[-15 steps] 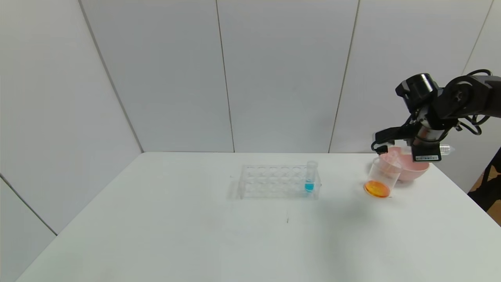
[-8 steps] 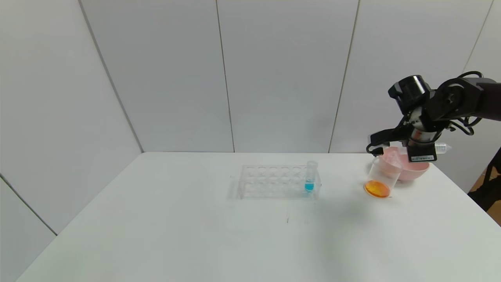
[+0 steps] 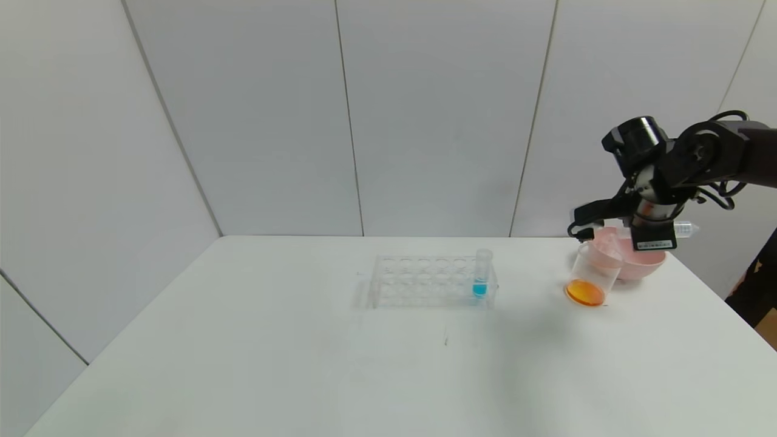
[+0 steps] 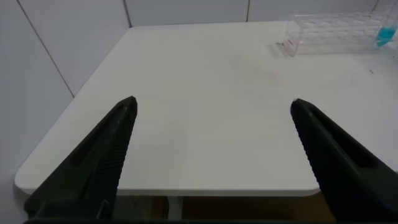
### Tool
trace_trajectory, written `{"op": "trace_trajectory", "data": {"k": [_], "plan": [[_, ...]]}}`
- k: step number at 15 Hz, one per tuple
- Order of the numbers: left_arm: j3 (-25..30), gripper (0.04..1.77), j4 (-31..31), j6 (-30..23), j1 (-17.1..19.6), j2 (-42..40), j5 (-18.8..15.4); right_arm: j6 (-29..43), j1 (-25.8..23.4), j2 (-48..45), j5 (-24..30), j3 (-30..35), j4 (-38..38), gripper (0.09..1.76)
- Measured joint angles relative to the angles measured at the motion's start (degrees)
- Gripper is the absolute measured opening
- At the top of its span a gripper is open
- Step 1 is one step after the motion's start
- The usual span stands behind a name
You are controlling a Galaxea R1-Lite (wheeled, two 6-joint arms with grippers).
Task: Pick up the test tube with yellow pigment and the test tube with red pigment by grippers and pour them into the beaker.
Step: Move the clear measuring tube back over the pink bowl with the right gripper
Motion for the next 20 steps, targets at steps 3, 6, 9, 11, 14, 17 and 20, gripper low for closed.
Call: {"op": "trace_trajectory", "data": {"k": [3, 6, 9, 11, 14, 17, 20], "plan": [[0.0, 1.76, 0.0, 0.0, 0.0, 0.0, 0.0, 0.0, 0.0, 0.0, 0.1, 0.0, 0.0, 0.50], [0.0, 1.76, 0.0, 0.0, 0.0, 0.0, 0.0, 0.3, -0.3, 0.0, 1.5, 0.0, 0.0, 0.50], [0.0, 1.76, 0.0, 0.0, 0.0, 0.0, 0.0, 0.8, -1.0, -0.2, 6.2, 0.0, 0.0, 0.50], [0.0, 1.76, 0.0, 0.0, 0.0, 0.0, 0.0, 1.7, -1.9, -0.5, 9.0, 0.0, 0.0, 0.50], [0.0, 1.76, 0.0, 0.0, 0.0, 0.0, 0.0, 4.1, -3.5, -1.1, 16.2, 0.0, 0.1, 0.50], [0.0, 1.76, 0.0, 0.0, 0.0, 0.0, 0.0, 7.7, -5.3, -1.8, 24.6, 0.0, 0.1, 0.50], [0.0, 1.76, 0.0, 0.0, 0.0, 0.0, 0.0, 11.7, -6.9, -2.6, 32.0, 0.0, 0.1, 0.50]]}}
